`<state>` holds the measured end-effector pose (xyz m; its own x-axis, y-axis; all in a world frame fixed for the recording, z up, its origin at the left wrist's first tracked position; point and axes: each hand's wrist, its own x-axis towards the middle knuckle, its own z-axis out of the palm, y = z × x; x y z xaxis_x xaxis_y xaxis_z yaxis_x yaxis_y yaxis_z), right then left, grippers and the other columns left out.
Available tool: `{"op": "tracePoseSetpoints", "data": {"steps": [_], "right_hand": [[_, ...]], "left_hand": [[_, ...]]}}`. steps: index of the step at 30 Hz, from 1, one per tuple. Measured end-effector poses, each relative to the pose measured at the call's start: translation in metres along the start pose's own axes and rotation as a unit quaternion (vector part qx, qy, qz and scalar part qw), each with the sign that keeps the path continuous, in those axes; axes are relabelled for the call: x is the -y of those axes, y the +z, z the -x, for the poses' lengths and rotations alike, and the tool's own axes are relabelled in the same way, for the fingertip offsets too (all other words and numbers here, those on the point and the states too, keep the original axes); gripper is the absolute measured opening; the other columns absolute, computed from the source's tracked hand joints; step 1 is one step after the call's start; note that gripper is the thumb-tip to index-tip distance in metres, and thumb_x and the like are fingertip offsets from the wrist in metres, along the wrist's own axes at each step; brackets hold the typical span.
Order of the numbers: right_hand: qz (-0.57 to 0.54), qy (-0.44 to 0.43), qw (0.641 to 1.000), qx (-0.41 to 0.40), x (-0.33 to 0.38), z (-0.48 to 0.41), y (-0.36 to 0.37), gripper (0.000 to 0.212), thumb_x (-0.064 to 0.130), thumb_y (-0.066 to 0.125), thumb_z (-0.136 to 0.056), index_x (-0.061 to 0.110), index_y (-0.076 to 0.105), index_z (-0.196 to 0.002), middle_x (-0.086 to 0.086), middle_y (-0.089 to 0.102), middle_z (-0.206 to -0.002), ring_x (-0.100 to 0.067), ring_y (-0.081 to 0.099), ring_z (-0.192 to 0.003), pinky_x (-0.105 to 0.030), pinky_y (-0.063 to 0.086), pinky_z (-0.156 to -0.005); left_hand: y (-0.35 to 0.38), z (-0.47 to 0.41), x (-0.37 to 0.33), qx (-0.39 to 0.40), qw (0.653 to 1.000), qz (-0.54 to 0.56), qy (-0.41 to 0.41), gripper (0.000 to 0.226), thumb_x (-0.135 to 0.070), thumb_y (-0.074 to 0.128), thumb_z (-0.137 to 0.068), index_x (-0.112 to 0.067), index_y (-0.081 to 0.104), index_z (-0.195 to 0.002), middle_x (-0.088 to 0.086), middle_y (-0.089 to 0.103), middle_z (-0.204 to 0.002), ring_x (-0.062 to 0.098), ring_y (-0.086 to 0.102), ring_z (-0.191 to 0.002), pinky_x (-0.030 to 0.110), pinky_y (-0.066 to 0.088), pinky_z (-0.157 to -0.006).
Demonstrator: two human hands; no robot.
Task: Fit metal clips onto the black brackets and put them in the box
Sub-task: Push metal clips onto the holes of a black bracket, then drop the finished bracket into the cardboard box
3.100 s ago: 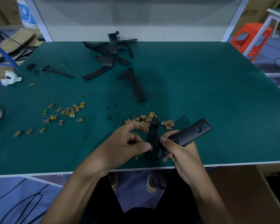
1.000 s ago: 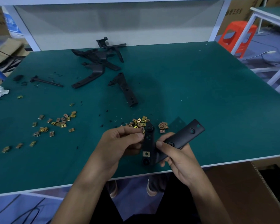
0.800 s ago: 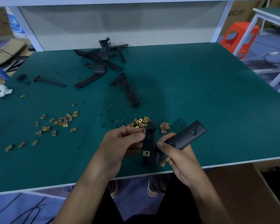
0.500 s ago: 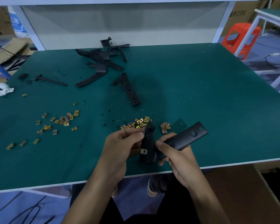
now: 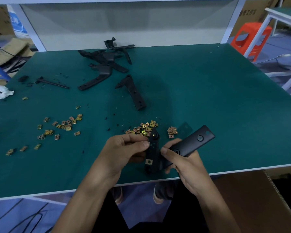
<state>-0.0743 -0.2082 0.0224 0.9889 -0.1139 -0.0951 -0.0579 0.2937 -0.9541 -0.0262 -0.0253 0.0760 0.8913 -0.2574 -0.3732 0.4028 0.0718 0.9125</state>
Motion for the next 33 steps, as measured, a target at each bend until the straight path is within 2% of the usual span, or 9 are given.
{"op": "tracePoseSetpoints", "data": {"steps": [3, 7, 13, 17, 20, 24, 28, 30, 33], "right_hand": [[0.030, 0.003, 1.000, 0.005, -0.001, -0.002, 0.001, 0.016, 0.027, 0.083, -0.073, 0.016, 0.071, -0.077, -0.010, 0.067, -0.073, -0.025, 0.067, -0.065, -0.030, 0.050, -0.048], [0.055, -0.013, 0.998, -0.012, -0.004, 0.000, 0.004, 0.009, 0.019, 0.079, -0.080, 0.018, 0.071, -0.077, -0.004, 0.068, -0.072, -0.018, 0.068, -0.066, -0.028, 0.051, -0.049], [0.066, -0.046, 0.994, -0.078, -0.004, 0.004, 0.014, 0.020, 0.002, 0.075, -0.090, 0.016, 0.070, -0.077, -0.004, 0.068, -0.068, -0.016, 0.068, -0.063, -0.026, 0.051, -0.048], [0.073, -0.048, 0.982, -0.165, 0.000, 0.019, 0.012, 0.022, 0.002, 0.078, -0.087, 0.020, 0.071, -0.076, -0.002, 0.068, -0.067, -0.013, 0.066, -0.058, -0.023, 0.050, -0.049], [0.108, -0.087, 0.964, -0.226, 0.001, 0.044, 0.001, 0.023, 0.004, 0.079, -0.087, 0.025, 0.070, -0.083, 0.009, 0.069, -0.077, -0.011, 0.067, -0.072, -0.025, 0.054, -0.066], [0.130, -0.105, 0.954, -0.250, 0.002, 0.087, -0.032, 0.021, 0.010, 0.073, -0.094, 0.025, 0.067, -0.107, 0.016, 0.069, -0.098, -0.005, 0.066, -0.095, -0.020, 0.050, -0.085], [-0.035, -0.103, 0.926, -0.363, 0.015, 0.128, -0.071, 0.024, 0.016, 0.072, -0.087, 0.016, 0.070, -0.111, -0.012, 0.073, -0.108, -0.022, 0.069, -0.097, -0.033, 0.055, -0.085], [-0.184, -0.100, 0.884, -0.419, 0.024, 0.144, -0.099, 0.037, 0.021, 0.076, -0.089, 0.015, 0.066, -0.124, -0.016, 0.071, -0.120, -0.029, 0.067, -0.104, -0.040, 0.055, -0.088], [-0.313, -0.127, 0.799, -0.498, 0.040, 0.158, -0.137, 0.056, 0.034, 0.072, -0.085, 0.014, 0.059, -0.135, -0.014, 0.068, -0.131, -0.024, 0.072, -0.108, -0.033, 0.058, -0.082]], "left_hand": [[0.000, 0.000, 0.002, 0.017, 1.000, -0.005, -0.015, 0.020, -0.017, 0.082, -0.066, -0.009, 0.078, -0.083, 0.013, 0.075, -0.083, 0.022, 0.071, -0.073, 0.029, 0.058, -0.063], [0.001, 0.000, 0.007, -0.003, 1.000, -0.025, -0.015, 0.010, -0.009, 0.078, -0.081, -0.009, 0.077, -0.090, 0.010, 0.077, -0.084, 0.018, 0.071, -0.074, 0.026, 0.057, -0.066], [0.008, -0.001, 0.019, -0.047, 0.998, -0.018, 0.022, 0.012, -0.016, 0.075, -0.088, -0.017, 0.077, -0.100, 0.004, 0.078, -0.090, 0.013, 0.073, -0.081, 0.020, 0.054, -0.069], [0.022, -0.003, 0.032, -0.079, 0.981, -0.150, 0.095, 0.012, -0.030, 0.083, -0.079, -0.033, 0.077, -0.088, -0.016, 0.077, -0.090, -0.002, 0.071, -0.081, 0.012, 0.052, -0.066], [0.046, -0.003, 0.036, -0.064, 0.946, -0.280, 0.150, 0.018, -0.037, 0.083, -0.075, -0.043, 0.068, -0.084, -0.042, 0.066, -0.089, -0.017, 0.062, -0.086, 0.015, 0.047, -0.073], [0.091, 0.002, 0.037, 0.041, 0.932, -0.311, 0.182, 0.024, -0.031, 0.084, -0.077, -0.044, 0.065, -0.082, -0.049, 0.060, -0.082, -0.029, 0.054, -0.081, 0.006, 0.043, -0.070], [0.124, 0.016, 0.039, 0.146, 0.923, -0.312, 0.172, 0.036, -0.040, 0.081, -0.077, -0.049, 0.063, -0.106, -0.044, 0.063, -0.101, -0.025, 0.053, -0.097, 0.020, 0.043, -0.084], [0.127, 0.022, 0.041, 0.161, 0.923, -0.301, 0.177, 0.042, -0.040, 0.077, -0.080, -0.053, 0.058, -0.115, -0.041, 0.063, -0.108, -0.022, 0.054, -0.101, 0.025, 0.044, -0.088], [0.112, 0.021, 0.046, 0.132, 0.926, -0.298, 0.189, 0.038, -0.031, 0.075, -0.085, -0.056, 0.060, -0.110, -0.036, 0.067, -0.104, -0.021, 0.057, -0.093, 0.022, 0.050, -0.085]]}}
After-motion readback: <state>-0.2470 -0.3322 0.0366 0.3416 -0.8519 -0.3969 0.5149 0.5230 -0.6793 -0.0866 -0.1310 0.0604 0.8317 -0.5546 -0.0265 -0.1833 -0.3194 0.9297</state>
